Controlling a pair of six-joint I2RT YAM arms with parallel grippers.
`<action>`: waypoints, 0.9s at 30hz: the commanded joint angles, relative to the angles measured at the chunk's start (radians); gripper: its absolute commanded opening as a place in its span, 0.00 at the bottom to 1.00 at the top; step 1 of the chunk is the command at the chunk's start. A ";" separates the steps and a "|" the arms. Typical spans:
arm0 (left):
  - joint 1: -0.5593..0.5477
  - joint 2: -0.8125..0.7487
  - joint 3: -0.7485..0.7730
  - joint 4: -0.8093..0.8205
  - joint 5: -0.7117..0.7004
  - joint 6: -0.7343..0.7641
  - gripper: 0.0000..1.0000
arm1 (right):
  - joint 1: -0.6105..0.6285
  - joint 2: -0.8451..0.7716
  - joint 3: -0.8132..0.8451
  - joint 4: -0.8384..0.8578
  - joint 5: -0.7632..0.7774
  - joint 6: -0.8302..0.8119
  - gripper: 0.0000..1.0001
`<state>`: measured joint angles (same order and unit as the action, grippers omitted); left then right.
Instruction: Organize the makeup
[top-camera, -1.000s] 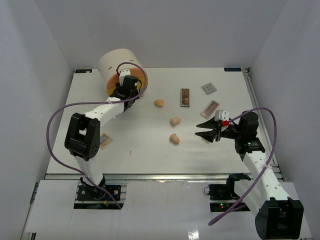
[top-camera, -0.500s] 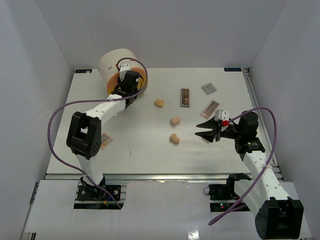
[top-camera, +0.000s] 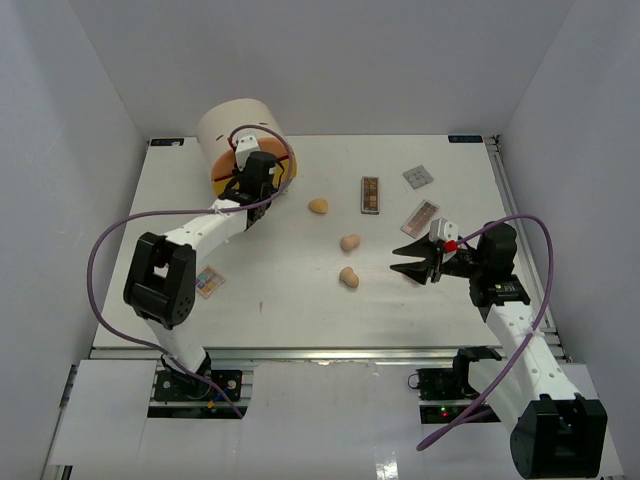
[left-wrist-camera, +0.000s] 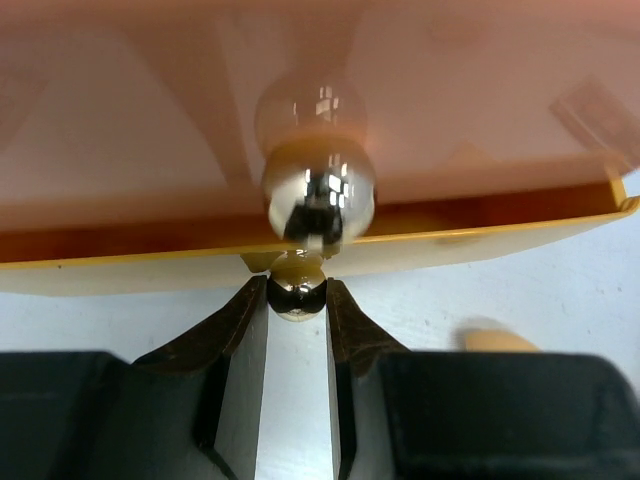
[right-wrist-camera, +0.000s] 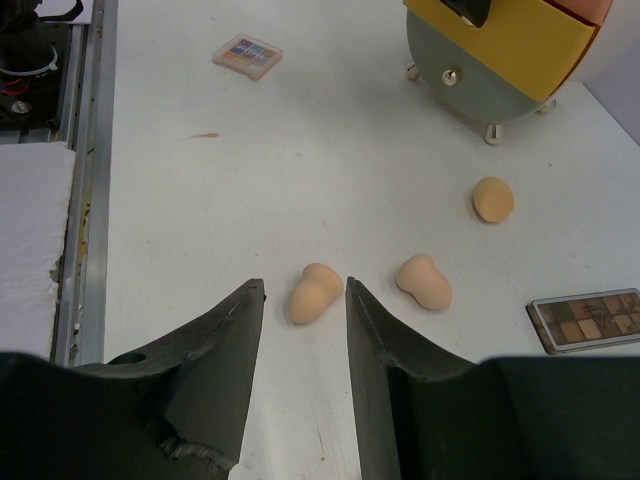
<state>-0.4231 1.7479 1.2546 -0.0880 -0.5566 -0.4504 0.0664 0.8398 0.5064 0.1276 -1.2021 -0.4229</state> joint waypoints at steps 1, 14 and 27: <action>-0.053 -0.124 -0.091 -0.021 0.046 -0.050 0.12 | -0.009 -0.005 0.003 0.007 0.004 -0.007 0.45; -0.115 -0.280 -0.223 -0.024 0.095 -0.109 0.11 | -0.023 -0.022 0.003 0.008 -0.005 -0.005 0.45; -0.129 -0.322 -0.240 -0.033 0.151 -0.118 0.18 | -0.023 -0.025 0.004 0.006 -0.002 -0.005 0.45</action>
<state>-0.5285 1.5018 1.0230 -0.1352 -0.4872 -0.5437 0.0480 0.8299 0.5064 0.1276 -1.1999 -0.4232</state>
